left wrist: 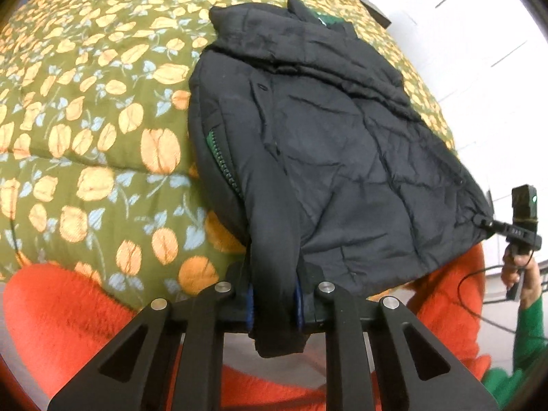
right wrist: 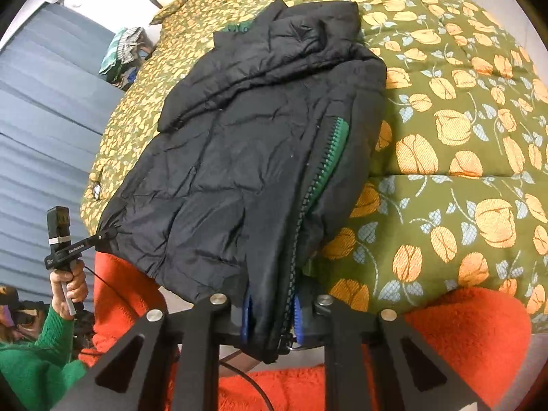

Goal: Fold large clothes

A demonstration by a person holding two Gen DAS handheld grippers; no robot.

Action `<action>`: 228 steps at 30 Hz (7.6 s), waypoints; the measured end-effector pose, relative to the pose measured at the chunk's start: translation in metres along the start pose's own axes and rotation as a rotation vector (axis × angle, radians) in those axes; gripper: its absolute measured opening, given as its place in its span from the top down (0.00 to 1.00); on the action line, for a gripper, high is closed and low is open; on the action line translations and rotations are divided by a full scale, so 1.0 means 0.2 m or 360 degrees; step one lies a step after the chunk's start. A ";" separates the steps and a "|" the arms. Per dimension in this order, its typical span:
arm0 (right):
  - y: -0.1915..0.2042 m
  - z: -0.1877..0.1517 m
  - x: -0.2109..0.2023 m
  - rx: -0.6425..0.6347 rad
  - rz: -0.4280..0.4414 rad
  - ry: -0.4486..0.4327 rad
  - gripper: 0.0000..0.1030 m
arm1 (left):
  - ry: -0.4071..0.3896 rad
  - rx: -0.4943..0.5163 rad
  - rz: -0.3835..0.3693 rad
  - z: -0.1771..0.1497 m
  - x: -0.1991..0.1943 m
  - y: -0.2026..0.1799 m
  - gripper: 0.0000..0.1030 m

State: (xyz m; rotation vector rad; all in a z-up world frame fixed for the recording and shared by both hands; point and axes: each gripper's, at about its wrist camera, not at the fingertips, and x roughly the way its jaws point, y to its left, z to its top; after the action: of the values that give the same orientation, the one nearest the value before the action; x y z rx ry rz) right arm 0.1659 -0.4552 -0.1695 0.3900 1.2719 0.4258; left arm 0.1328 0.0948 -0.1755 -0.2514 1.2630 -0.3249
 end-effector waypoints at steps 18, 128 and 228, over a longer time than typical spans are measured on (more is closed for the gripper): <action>0.12 -0.47 -0.18 0.0065 0.0156 0.0300 0.84 | 0.0343 -0.0012 0.0021 -0.50 -0.36 -0.02 0.86; -0.17 1.27 1.06 -0.0110 -0.0599 -0.0689 0.78 | -0.0594 -0.0089 0.0629 1.22 0.80 0.35 0.48; -0.55 0.33 0.36 0.0699 0.0304 -0.0781 0.23 | -0.0309 0.0524 0.0064 0.59 0.66 -0.69 0.14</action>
State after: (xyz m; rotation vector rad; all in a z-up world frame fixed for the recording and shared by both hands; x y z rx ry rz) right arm 0.2577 -0.5151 -0.2677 0.9333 0.8404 0.1866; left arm 0.2674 -0.0819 -0.2090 0.0239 1.0041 -0.4565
